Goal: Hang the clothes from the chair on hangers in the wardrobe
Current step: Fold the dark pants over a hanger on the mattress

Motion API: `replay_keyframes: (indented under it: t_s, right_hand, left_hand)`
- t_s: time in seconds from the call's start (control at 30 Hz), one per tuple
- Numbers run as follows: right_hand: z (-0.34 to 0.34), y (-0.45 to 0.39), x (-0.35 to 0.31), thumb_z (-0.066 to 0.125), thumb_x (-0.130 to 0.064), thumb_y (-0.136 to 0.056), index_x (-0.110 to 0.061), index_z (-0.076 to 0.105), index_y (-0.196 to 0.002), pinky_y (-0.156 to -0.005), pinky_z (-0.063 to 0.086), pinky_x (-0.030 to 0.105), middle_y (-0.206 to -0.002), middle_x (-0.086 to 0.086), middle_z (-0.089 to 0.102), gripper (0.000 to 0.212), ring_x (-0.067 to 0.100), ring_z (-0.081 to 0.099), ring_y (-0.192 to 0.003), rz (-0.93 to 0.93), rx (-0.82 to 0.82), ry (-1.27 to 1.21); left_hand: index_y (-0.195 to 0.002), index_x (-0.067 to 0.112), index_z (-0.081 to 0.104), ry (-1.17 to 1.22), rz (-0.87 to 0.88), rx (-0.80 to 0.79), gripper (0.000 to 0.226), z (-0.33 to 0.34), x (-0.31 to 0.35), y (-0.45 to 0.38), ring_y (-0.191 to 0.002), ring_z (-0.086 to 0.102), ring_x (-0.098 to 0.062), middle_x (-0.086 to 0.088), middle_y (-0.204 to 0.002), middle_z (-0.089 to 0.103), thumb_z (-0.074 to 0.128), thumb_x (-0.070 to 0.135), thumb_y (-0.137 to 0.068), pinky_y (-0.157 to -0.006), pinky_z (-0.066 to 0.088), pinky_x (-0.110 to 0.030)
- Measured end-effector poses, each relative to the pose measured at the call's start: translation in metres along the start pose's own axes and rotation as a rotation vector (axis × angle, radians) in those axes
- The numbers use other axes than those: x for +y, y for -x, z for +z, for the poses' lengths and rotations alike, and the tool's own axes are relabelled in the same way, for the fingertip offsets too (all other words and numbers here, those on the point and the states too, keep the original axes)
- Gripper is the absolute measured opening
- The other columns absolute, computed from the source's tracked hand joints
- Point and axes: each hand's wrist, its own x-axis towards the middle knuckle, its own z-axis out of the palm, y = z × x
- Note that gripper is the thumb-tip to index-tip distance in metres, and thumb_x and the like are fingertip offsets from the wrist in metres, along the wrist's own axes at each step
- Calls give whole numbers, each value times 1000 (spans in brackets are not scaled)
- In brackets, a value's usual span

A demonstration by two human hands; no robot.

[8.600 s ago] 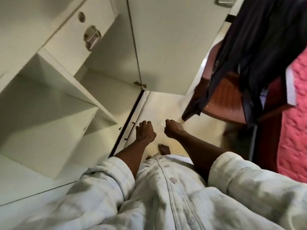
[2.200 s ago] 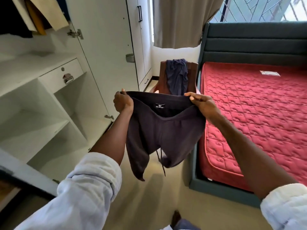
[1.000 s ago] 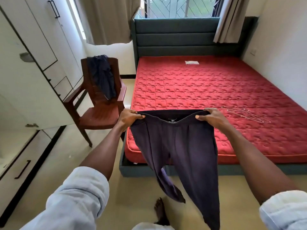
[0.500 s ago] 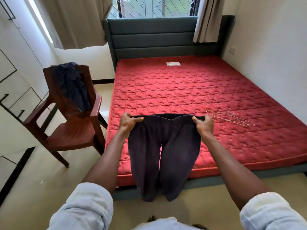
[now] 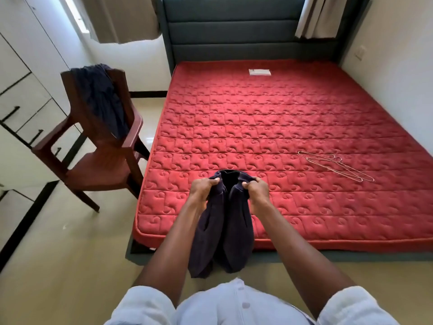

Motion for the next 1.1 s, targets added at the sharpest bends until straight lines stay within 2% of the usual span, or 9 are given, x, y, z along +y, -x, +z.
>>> replay_keyframes:
  t_s: [0.1,0.17,0.3,0.5,0.63,0.77,0.9,1.03,1.1]
  right_hand:
    - [2,8,9,63,13,-78,-13,65,-80,-62,51,27,-75,7,66,26,18,61,-66,21,-57,-7]
    - [2,11,17,69,11,-73,-14,66,-78,-70,55,33,-79,9,70,25,20,63,-69,28,-68,15]
    - [-1,16,27,75,7,-68,-14,66,-75,-78,55,36,-80,10,71,24,21,65,-74,37,-72,40]
    - [0,29,33,69,2,-83,-14,64,-76,-57,43,21,-74,5,65,17,10,55,-61,13,-104,4]
    - [4,33,32,58,4,-87,-13,65,-75,-62,46,24,-72,3,65,22,13,58,-68,38,-112,-37]
    - [5,36,21,38,11,-80,-8,60,-83,-64,47,22,-74,5,62,30,14,55,-66,137,-123,-208]
    - [5,43,15,35,14,-80,-4,58,-84,-70,52,24,-78,10,68,29,18,63,-71,231,-203,-342]
    - [-3,39,12,33,10,-80,-10,56,-90,-81,50,32,-85,11,73,32,20,70,-84,245,-371,-236]
    - [-10,33,8,37,10,-80,-15,51,-89,-74,48,31,-94,18,73,30,23,68,-83,159,-418,-11]
  left_hand:
    - [-84,12,65,9,-16,-69,14,11,-10,9,-63,60,-13,-4,-76,64,60,2,-91,-55,47,-21]
    - [-83,9,65,25,12,-82,19,16,-17,10,-54,63,-8,-1,-68,67,57,-6,-91,-51,51,-19]
    - [-80,9,71,-21,107,52,15,18,-34,9,-64,65,-19,-4,-67,71,75,-4,-77,-59,54,-23]
    - [-92,13,78,-305,221,197,18,23,-40,9,-76,70,-14,-3,-84,76,82,18,-75,-75,57,-27]
    - [-102,12,77,-421,298,137,20,22,-39,13,-89,70,-14,-4,-96,76,71,18,-84,-83,56,-32]
    - [-96,29,77,-409,393,-109,22,13,-42,13,-86,67,-6,7,-93,76,71,31,-74,-85,55,-36]
    - [-100,21,76,-435,527,-81,28,3,-39,16,-74,61,13,11,-88,74,82,20,-73,-71,49,-14]
    - [-104,18,77,-491,549,-132,32,-13,-28,10,-80,65,6,11,-92,74,73,21,-73,-77,51,-18]
    - [-105,13,75,-540,552,-158,26,-22,-23,5,-80,63,5,6,-94,74,71,9,-79,-78,50,-17]
